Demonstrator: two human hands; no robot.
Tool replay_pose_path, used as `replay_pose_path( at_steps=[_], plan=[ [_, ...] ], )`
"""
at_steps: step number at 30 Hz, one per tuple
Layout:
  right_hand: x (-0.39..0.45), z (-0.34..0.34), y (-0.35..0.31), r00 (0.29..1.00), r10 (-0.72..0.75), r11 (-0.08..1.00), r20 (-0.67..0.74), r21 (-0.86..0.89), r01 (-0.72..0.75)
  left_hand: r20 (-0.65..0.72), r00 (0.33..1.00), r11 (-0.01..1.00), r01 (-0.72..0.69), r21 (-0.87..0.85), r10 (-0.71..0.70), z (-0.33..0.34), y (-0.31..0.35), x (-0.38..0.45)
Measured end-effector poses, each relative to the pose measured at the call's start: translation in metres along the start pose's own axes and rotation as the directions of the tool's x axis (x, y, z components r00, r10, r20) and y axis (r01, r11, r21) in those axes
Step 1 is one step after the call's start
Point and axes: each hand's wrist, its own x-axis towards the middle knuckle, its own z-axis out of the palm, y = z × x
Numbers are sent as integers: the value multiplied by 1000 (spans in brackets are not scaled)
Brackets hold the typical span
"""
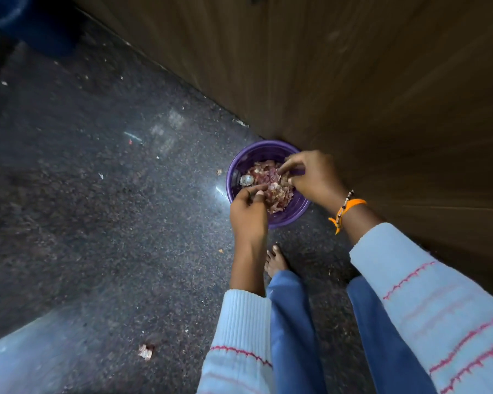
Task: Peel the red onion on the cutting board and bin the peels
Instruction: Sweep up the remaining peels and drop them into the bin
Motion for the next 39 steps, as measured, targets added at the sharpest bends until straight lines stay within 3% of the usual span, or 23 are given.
replay_pose_path(
  at_steps=[4,9,13,18,28,33,39],
  plan=[
    [-54,-54,-47,988,-70,978,-138,185,95,23,994,994,-107,-28,107,9,47,-52],
    [-128,-140,-87,936,-152,944,-316,234,232,121,964,970,-226,-84,235,39,106,-138],
    [-184,-214,-91,859,-154,941,-488,194,279,273,889,930,-354,-97,367,77,145,-211],
    [-241,-295,-70,787,-62,921,-614,269,283,419,771,869,-486,-97,479,126,175,-293],
    [-310,-416,10,640,144,881,-755,392,264,695,572,815,-578,-35,436,240,176,-392],
    [-327,-466,59,595,193,879,-780,406,248,742,538,791,-611,17,400,304,166,-430],
    [-340,-519,110,598,184,893,-780,387,230,766,526,803,-595,22,369,371,148,-461]
  ],
)
